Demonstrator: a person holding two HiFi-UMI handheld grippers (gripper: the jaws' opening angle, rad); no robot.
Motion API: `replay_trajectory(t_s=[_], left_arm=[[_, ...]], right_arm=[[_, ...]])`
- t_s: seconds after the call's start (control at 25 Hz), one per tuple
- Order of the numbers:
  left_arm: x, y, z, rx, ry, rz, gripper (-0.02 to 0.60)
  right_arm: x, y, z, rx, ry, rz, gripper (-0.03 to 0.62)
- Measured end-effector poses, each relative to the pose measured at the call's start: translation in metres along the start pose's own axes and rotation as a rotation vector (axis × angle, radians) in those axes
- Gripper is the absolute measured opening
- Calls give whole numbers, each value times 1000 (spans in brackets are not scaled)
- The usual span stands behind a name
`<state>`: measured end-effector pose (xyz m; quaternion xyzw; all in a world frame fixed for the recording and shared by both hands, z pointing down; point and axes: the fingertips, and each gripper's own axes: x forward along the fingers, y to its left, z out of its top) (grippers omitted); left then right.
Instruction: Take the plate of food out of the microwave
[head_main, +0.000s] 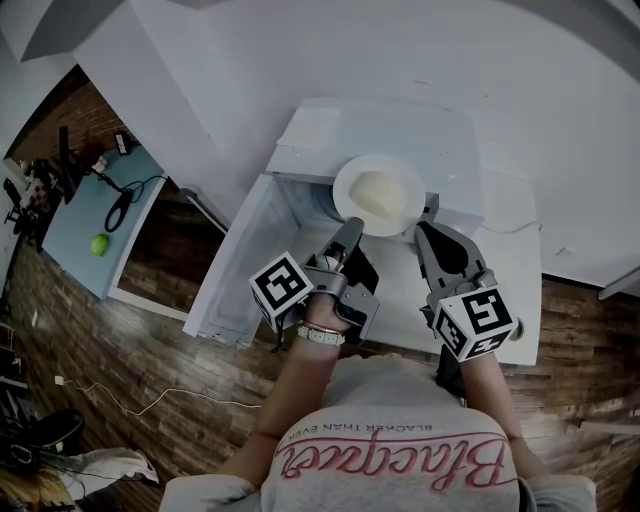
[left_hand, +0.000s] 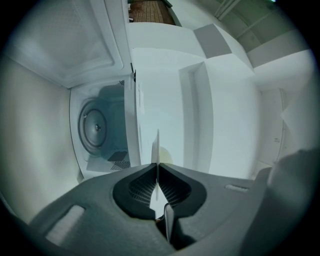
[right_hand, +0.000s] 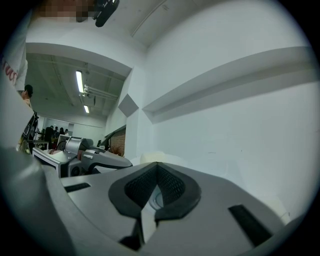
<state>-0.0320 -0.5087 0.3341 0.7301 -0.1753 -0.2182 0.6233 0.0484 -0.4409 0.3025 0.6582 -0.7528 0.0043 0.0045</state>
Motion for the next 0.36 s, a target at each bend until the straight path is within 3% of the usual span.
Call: replay_trajectory(t_s=[0.36], left_arm=[[-18, -8, -6, -4, 32, -33, 14]], right_arm=[[-8, 23, 1, -26, 0, -1, 5]])
